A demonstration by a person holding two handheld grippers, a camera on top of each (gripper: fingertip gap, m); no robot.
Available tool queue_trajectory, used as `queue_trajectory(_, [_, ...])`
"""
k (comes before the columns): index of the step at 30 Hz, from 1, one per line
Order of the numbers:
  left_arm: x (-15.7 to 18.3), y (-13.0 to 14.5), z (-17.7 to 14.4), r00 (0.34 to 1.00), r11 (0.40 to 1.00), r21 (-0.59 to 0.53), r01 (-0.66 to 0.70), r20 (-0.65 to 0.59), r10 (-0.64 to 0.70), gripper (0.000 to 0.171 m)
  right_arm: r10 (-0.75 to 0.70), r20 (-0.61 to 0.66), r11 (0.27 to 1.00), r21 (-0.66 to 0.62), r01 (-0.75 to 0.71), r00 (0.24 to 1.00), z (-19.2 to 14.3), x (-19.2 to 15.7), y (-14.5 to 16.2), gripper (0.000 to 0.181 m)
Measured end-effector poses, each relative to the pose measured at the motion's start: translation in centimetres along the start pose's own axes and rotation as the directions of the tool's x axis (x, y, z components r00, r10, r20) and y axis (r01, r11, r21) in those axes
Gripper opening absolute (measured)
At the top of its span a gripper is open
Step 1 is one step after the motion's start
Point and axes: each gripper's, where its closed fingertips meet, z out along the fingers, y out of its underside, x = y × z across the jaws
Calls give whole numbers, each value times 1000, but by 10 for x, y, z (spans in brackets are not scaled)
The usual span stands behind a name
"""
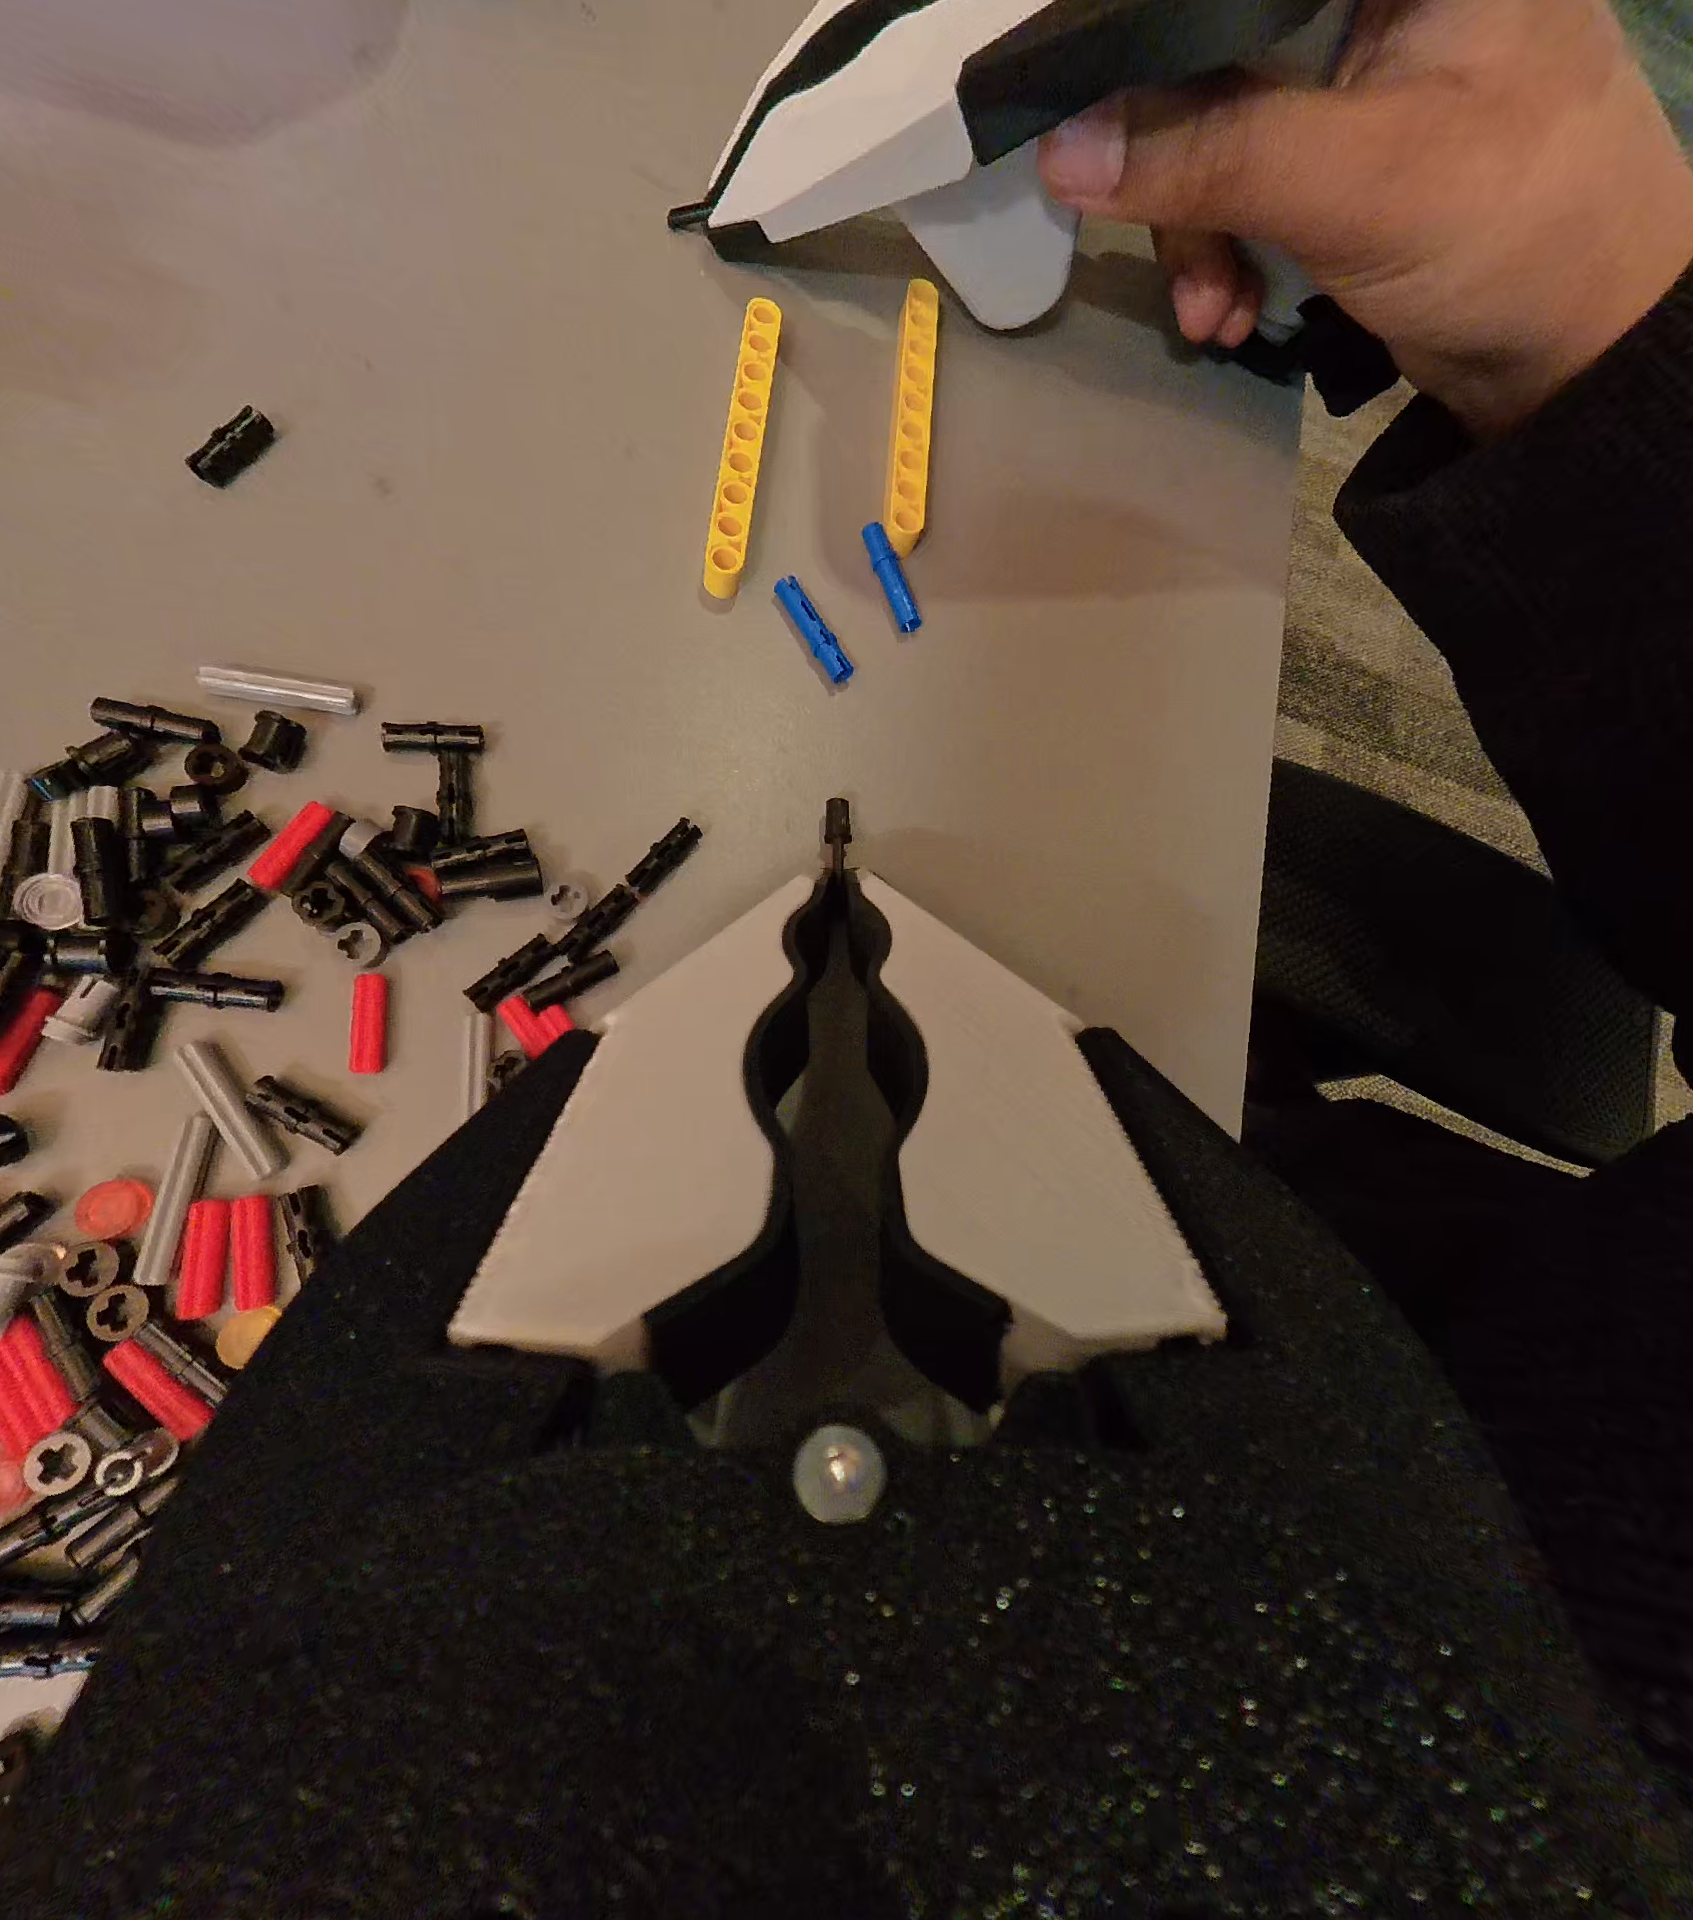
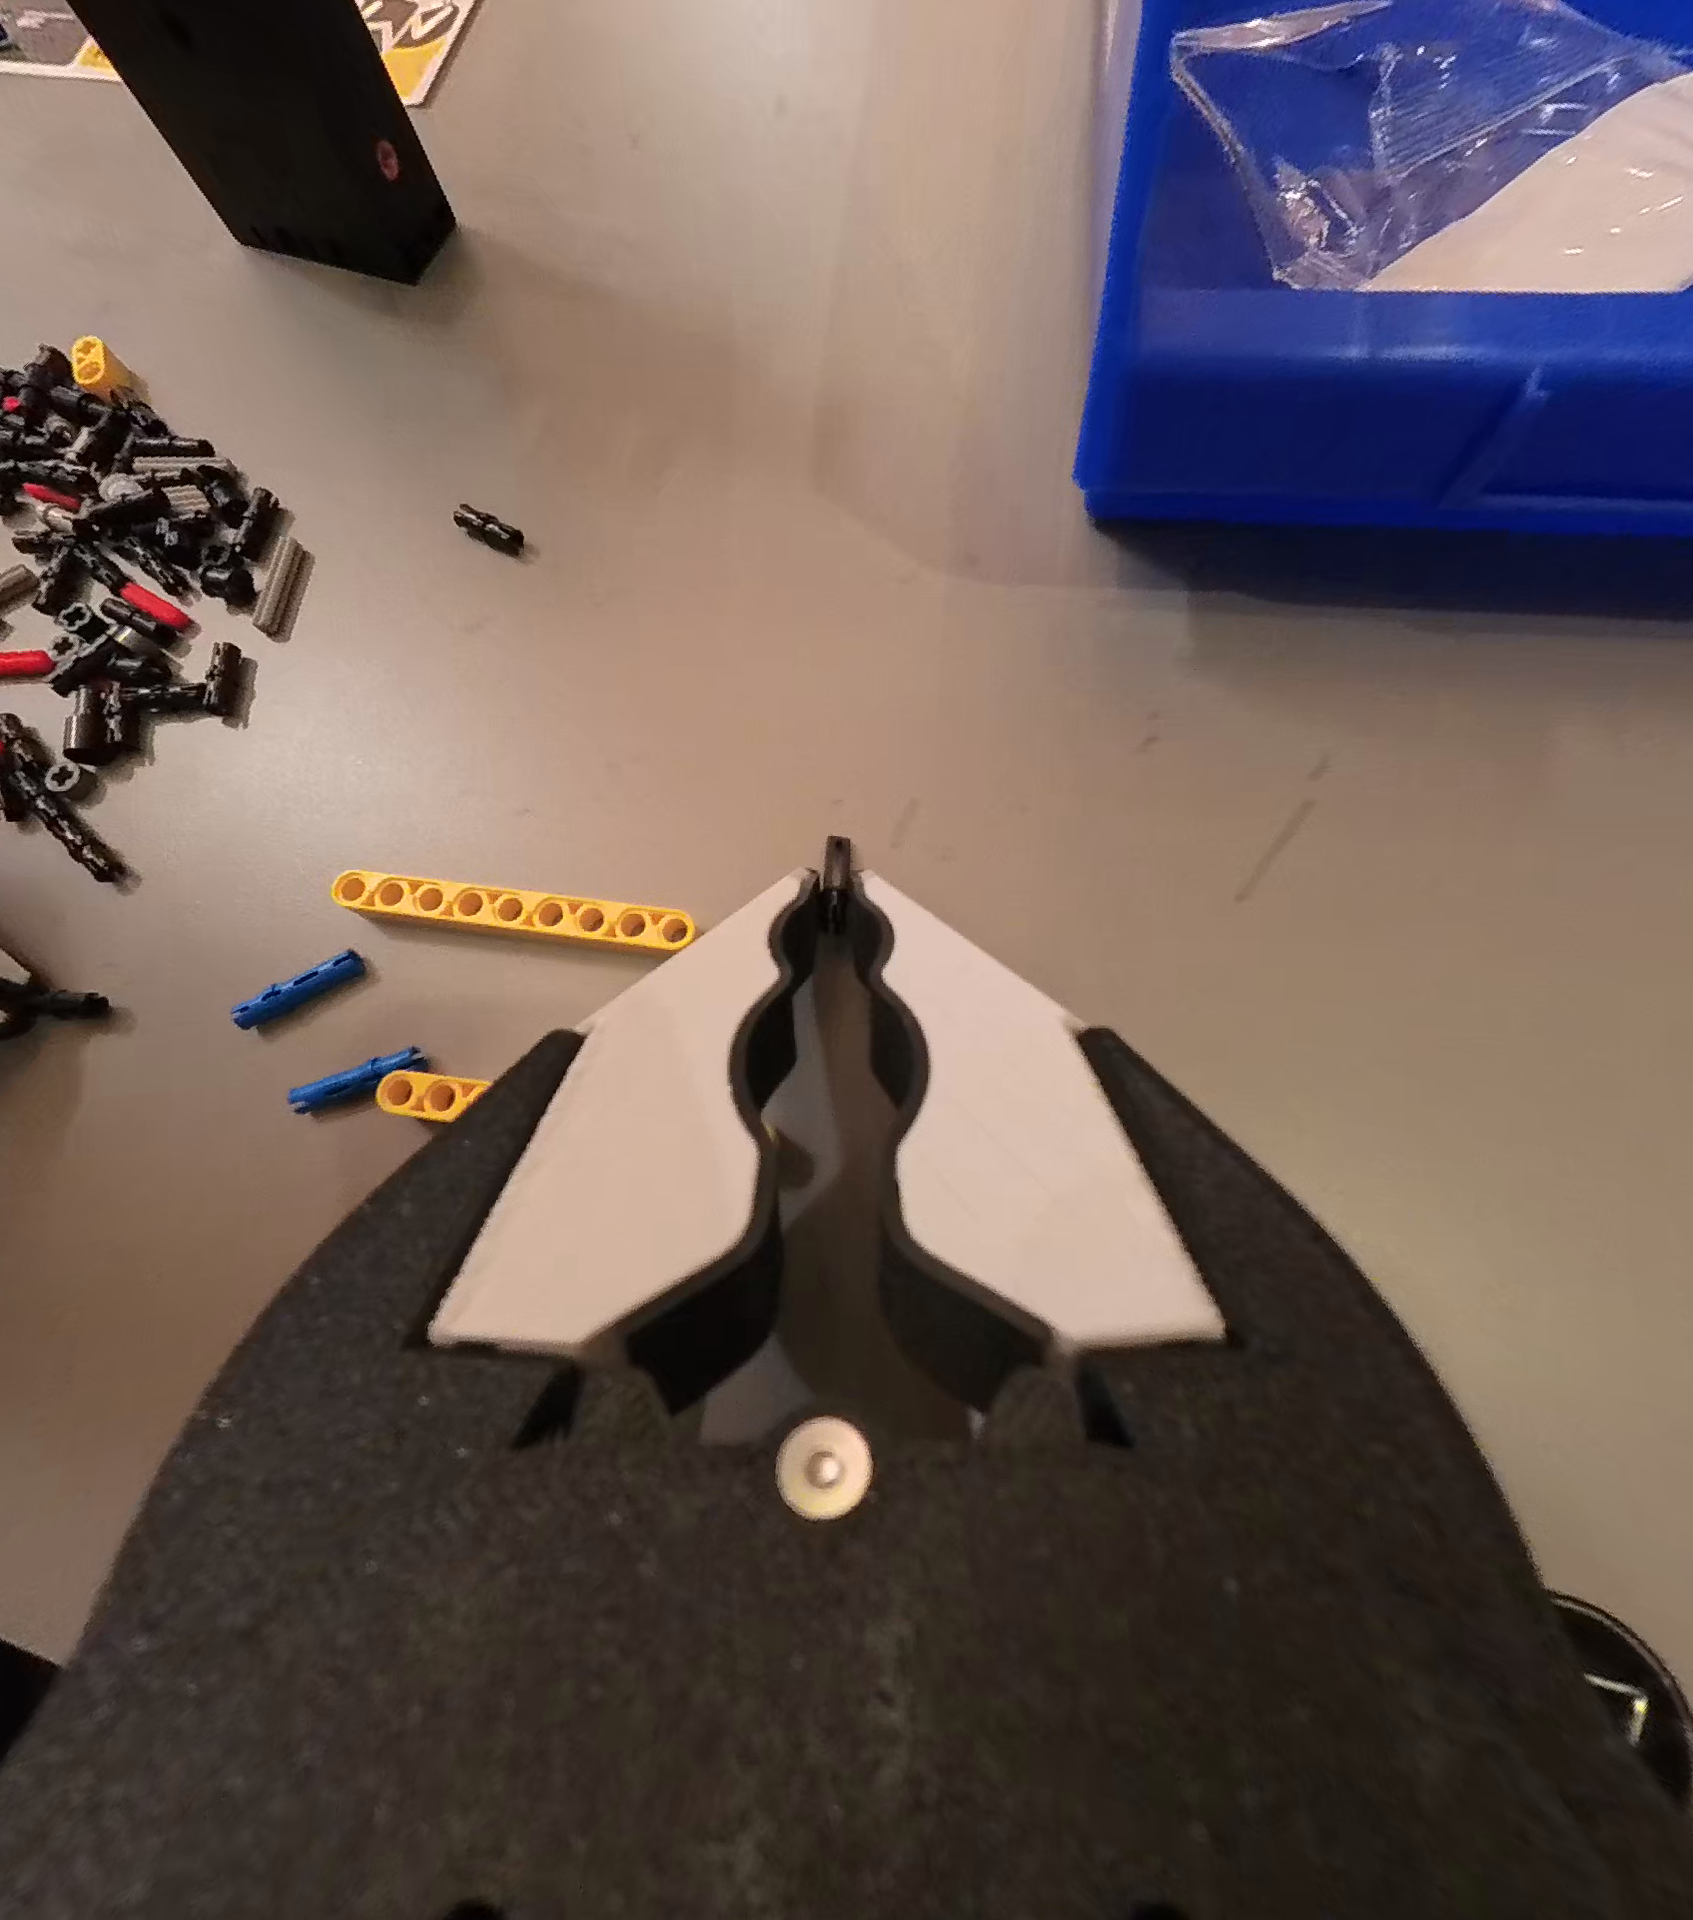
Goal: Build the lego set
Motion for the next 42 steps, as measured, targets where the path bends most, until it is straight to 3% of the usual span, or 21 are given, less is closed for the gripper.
queue_trajectory(14, [1, 0, 1, 1000, 1000, 1, 6, -6, -6, 3, -18, -3, 1000, 0, 18, 1000, 0, -2, 0, 7])
queue_trajectory(21, [1, -6, -3, 1000, 999, 43, 25, -1, -25, 15, -23, 23, 1000, 5, 23, 999, -1, -5, -1, 18])
queue_trajectory(27, [2, -22, -34, 998, 986, 158, 60, -30, -56, 19, 22, 28, 994, 107, -25, 999, -11, 1, -15, 22])
queue_trajectory(30, [-10, -21, -60, 997, 974, 211, 77, -7, -78, 20, -20, 2, 995, 102, 20, 1000, -19, -2, -21, 23])
queue_trajectory(33, [-30, -11, -86, 992, 966, 242, 88, 64, -106, 20, -100, 4, 986, 132, 98, 995, -30, -24, -36, 23])
queue_trajectory(36, [-45, -1, -111, 984, 954, 282, 97, 115, -134, 20, -201, 100, 968, 173, 182, 974, -39, -71, -44, 23])
queue_trajectory(40, [-51, 5, -132, 979, 931, 347, 116, 118, -166, 20, -338, 292, 940, 154, 305, 895, -39, -143, -24, 23])
queue_trajectory(42, [-48, 7, -135, 980, 922, 366, 124, 98, -170, 20, -388, 308, 921, 100, 376, 869, -32, -157, -8, 24])
